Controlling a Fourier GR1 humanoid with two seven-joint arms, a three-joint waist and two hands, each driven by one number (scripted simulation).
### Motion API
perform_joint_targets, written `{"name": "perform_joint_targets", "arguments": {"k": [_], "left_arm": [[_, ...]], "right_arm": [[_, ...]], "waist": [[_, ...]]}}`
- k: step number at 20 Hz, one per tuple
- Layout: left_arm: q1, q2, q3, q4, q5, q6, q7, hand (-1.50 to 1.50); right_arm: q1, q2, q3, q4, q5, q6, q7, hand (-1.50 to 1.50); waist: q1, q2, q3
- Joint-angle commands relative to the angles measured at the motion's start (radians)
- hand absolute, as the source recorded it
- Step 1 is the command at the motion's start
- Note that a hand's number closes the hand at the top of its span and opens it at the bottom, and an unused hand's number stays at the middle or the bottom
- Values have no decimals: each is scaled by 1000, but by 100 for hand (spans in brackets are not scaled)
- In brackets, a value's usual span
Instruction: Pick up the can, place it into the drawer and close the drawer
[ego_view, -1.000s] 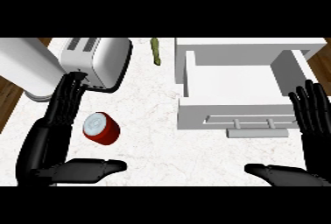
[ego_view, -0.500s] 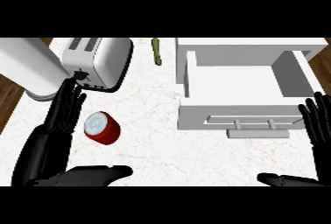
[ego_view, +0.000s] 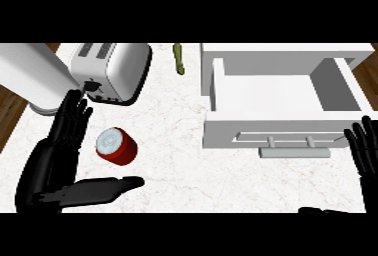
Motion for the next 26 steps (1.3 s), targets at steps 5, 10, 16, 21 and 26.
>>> {"name": "perform_joint_targets", "arguments": {"k": [5,10,16,21,26], "left_arm": [[21,4,40,50,44,-24,-54,-150],[-62,-11,72,291,33,-8,-208,-150],[-26,-21,33,324,12,37,-267,-150],[12,-10,89,366,49,-3,-318,-150],[20,-11,112,467,53,-3,-448,-150]], "right_arm": [[80,-21,-71,12,-51,87,-80,-150],[63,29,-23,22,29,47,-80,-150],[23,9,-79,93,-3,90,-117,-150],[21,35,-55,33,32,68,-59,-150],[-17,15,-99,70,-1,87,-60,-150]], "waist": [[0,0,0],[-4,1,0],[0,0,0],[1,0,0],[1,0,0]]}}
